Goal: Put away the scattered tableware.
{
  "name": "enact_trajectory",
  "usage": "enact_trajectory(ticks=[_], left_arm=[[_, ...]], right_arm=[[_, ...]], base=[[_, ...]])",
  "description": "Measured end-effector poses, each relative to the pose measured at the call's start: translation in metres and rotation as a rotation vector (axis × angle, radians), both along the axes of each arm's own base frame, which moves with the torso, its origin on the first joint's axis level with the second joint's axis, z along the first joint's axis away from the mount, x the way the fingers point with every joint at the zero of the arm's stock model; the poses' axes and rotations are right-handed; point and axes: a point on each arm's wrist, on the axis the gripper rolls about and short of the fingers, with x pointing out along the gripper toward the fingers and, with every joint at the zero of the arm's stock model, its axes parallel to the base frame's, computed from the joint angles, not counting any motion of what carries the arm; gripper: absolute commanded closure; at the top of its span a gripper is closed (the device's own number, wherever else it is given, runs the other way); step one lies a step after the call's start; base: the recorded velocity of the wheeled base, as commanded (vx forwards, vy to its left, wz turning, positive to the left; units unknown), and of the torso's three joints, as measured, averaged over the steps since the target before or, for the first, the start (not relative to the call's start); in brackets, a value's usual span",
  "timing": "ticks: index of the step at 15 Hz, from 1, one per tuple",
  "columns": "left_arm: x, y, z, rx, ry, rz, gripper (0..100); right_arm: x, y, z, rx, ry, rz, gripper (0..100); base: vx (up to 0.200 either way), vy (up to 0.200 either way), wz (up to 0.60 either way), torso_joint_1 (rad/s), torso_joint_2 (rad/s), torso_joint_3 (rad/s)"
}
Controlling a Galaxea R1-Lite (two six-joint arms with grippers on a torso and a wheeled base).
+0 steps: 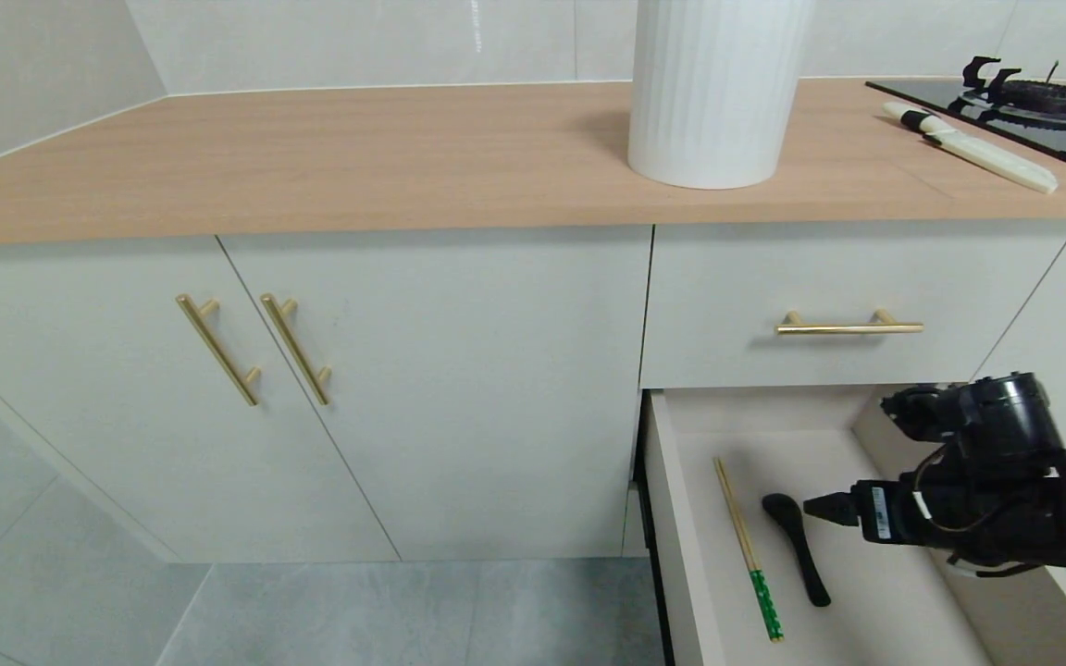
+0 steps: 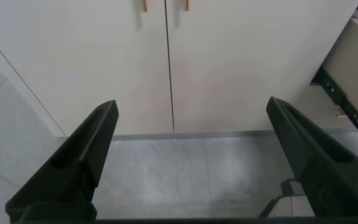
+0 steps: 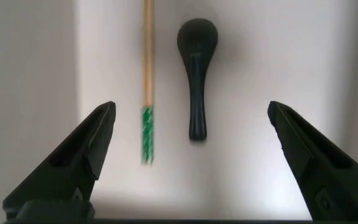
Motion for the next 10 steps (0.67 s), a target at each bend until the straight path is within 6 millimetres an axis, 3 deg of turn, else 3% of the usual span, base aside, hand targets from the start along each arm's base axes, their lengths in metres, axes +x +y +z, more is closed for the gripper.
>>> enact_trajectory(ticks=[5,9,10], left_arm=[[0.0,0.0,0.0,0.0,0.0,0.0,0],[0.0,0.0,0.0,0.002,0.0,0.0,0],[0.0,0.0,0.0,0.002,0.0,0.0,0]], right_arm=[[-0.082,-0.018,0.056,-0.085,0.111,0.065,0],[-0.111,-0.014,0.085,-0.092,-0.002,0.153,0],[-0.115,-0.014,0.088,-0.09,-0.014,0.162,0]], base=[[0.0,0.0,0.0,0.0,0.0,0.0],[0.0,0.0,0.0,0.0,0.0,0.0],[-0.2,0.0,0.0,0.002,0.0,-0.002]])
